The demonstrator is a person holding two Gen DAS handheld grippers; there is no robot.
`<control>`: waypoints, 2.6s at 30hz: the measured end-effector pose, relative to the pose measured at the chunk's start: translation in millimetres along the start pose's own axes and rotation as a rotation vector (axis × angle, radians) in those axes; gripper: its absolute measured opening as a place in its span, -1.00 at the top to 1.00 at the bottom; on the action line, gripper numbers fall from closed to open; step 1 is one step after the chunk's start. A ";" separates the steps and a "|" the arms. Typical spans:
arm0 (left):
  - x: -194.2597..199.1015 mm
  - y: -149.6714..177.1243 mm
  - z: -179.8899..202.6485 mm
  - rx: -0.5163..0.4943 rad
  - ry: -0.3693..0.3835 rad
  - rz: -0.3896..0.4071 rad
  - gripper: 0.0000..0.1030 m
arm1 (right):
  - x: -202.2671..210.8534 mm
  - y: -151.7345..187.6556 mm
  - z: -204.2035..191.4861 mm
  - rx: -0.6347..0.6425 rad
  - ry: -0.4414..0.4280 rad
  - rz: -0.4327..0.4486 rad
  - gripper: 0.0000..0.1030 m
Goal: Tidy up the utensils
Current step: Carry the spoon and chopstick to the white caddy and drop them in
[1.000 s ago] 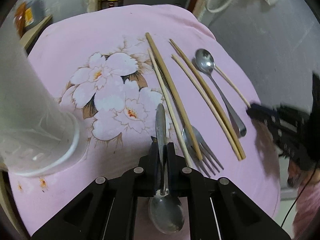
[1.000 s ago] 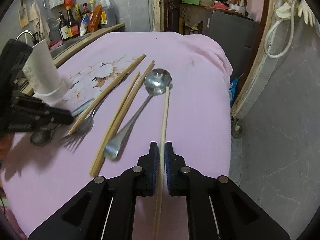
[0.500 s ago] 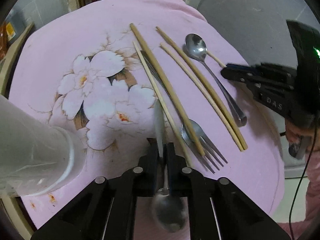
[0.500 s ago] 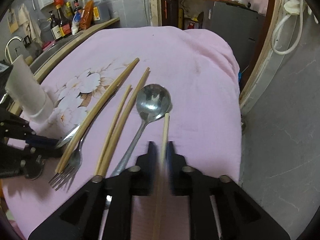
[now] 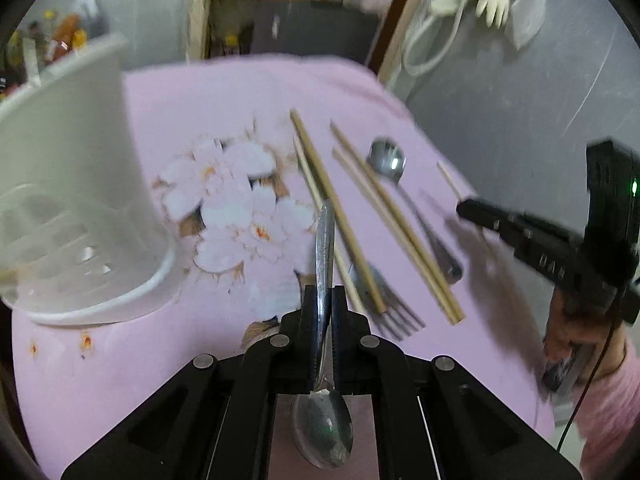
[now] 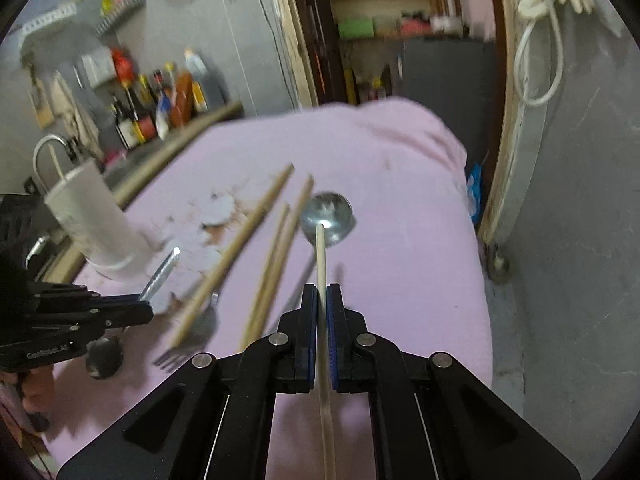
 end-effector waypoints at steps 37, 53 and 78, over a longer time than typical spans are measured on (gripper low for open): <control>203.5 -95.3 -173.2 0.289 -0.247 0.879 0.93 | 28.5 -147.7 -182.3 -0.095 -0.371 0.869 0.94; 191.5 -70.6 -217.1 0.424 -0.283 0.956 0.94 | -10.0 -142.1 -203.1 -0.054 -0.244 0.875 0.94; 181.0 -55.2 -151.2 0.237 -0.267 0.755 0.91 | -15.3 -107.7 -186.9 0.058 -0.271 0.584 0.60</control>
Point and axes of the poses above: each gripper's, at about its wrist camera, not at the fingertips, and x roughly against the way its jaws point, z to its right, y to its underside, the point moved 5 cm from there along -x, roughly the way its jaws point, and after that the axes turned 4 degrees about z, right-handed, at the moved point
